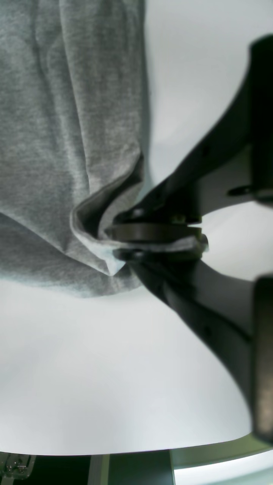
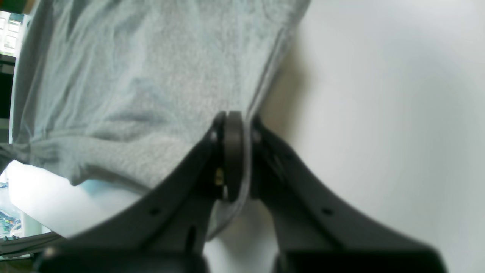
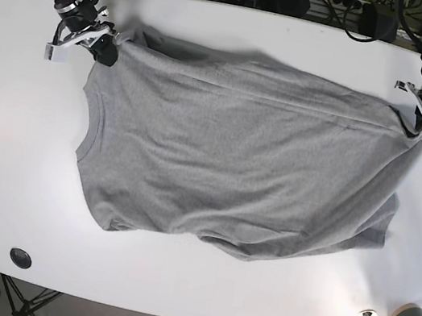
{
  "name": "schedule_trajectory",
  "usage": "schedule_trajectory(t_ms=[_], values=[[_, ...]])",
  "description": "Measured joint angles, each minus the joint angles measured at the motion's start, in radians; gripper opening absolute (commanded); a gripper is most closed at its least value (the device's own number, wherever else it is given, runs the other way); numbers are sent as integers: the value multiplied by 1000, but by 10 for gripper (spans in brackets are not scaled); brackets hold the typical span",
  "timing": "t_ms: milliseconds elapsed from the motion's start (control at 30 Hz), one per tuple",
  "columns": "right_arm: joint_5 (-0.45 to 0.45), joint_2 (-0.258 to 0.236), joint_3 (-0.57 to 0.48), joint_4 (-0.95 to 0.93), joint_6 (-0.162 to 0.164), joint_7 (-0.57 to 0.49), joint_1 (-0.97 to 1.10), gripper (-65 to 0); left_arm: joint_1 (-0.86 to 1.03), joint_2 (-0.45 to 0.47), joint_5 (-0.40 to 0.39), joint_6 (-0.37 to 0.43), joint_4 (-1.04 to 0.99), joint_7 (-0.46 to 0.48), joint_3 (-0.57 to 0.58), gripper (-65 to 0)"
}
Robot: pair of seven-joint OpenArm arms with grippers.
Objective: Fold the T-shirt properly
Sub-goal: 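Lay the shirt flat and regrasp its shoulder edge with both grippers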
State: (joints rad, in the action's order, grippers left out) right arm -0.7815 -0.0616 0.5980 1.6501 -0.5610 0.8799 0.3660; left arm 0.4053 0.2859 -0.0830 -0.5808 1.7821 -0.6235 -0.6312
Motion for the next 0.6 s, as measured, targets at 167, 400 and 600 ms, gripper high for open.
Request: schedule_trajectory(t_ms=[167,400,600], values=[[-1,0,0,34,0,0,33,-628,30,-2,-3,0,0,0,-2,-650],[8,0,-2,36,3,4,26,-628,30,-25,1,3,0,4,0,-650],[45,0,-4,37,3,3,6,-628,19,-38,1,1,0,1,4,-650]])
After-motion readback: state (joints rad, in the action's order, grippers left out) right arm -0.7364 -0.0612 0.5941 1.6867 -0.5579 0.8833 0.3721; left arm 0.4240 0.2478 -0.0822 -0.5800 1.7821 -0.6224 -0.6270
